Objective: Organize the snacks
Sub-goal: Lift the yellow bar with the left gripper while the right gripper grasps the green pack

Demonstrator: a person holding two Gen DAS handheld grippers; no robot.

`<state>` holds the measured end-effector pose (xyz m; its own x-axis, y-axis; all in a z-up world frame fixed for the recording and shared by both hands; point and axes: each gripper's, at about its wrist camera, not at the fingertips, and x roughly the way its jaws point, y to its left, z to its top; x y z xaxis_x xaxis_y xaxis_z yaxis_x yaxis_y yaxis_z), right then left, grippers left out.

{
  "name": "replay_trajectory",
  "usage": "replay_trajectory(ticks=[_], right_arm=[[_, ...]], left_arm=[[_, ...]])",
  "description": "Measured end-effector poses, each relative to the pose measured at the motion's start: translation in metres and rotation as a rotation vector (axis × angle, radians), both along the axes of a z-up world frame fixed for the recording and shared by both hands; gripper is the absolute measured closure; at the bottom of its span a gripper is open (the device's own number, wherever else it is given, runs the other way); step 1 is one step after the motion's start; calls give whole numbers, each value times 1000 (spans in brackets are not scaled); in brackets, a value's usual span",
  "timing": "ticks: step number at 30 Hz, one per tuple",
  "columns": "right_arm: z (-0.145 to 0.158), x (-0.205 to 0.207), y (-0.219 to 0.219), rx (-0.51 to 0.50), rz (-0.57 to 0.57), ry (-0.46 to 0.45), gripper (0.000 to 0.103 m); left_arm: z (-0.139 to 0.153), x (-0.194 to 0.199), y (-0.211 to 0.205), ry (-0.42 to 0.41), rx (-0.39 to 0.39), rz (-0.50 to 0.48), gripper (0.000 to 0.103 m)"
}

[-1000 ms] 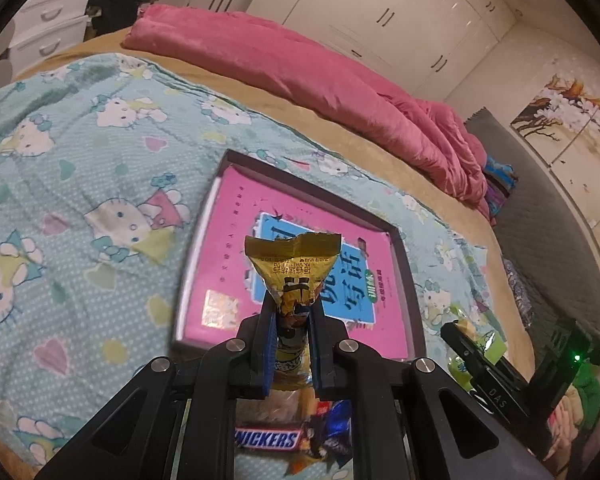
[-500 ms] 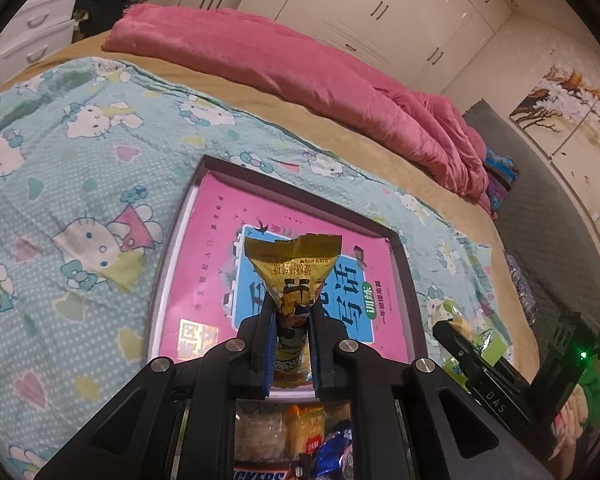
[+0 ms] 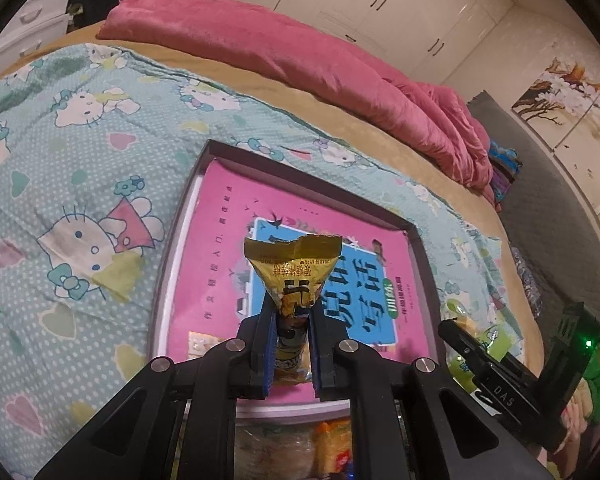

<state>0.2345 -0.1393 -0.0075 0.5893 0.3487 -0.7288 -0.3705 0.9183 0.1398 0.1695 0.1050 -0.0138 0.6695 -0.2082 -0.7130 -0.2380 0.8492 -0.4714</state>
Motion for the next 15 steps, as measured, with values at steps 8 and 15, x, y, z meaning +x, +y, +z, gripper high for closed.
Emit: replay_trajectory(ticks=[8, 15], right_arm=[[-15, 9, 4, -30, -13, 38, 68], [-26, 11, 8, -58, -7, 67, 68]], left_arm=[[-12, 6, 5, 21, -3, -24, 89], [-20, 8, 9, 39, -5, -31, 89]])
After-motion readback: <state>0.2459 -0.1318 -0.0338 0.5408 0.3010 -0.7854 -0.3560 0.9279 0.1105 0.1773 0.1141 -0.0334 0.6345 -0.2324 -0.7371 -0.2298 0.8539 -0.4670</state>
